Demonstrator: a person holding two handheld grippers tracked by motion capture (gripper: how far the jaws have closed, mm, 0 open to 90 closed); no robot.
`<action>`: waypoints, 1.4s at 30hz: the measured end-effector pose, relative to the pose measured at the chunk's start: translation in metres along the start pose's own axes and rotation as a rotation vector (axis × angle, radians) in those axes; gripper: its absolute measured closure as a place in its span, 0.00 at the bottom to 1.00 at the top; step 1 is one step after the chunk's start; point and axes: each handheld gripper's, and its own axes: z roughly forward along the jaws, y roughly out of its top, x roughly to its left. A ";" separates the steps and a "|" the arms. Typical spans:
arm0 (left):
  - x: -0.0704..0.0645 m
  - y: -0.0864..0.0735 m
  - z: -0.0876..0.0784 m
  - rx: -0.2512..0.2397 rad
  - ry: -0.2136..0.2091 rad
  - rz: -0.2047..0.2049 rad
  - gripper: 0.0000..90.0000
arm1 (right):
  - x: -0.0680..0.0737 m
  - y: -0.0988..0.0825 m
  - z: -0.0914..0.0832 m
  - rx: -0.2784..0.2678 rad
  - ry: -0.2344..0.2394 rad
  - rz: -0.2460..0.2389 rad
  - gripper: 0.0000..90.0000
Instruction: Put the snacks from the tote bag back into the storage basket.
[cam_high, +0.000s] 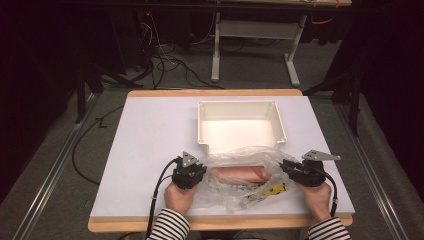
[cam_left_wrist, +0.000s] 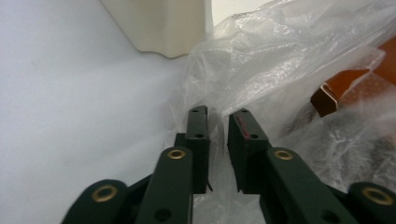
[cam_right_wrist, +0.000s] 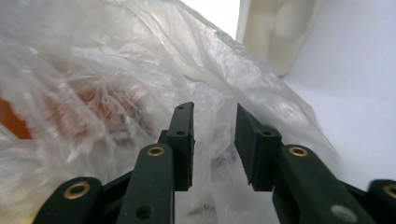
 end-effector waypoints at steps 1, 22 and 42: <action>0.000 0.000 0.000 -0.001 -0.002 -0.001 0.84 | 0.000 0.001 -0.005 -0.013 -0.004 -0.007 0.75; -0.002 -0.001 0.000 -0.002 0.023 0.011 0.64 | 0.068 0.057 -0.022 -0.003 0.159 -0.233 0.75; -0.002 -0.001 -0.001 -0.009 0.030 0.013 0.58 | 0.009 0.016 0.020 0.157 -0.005 -0.104 1.00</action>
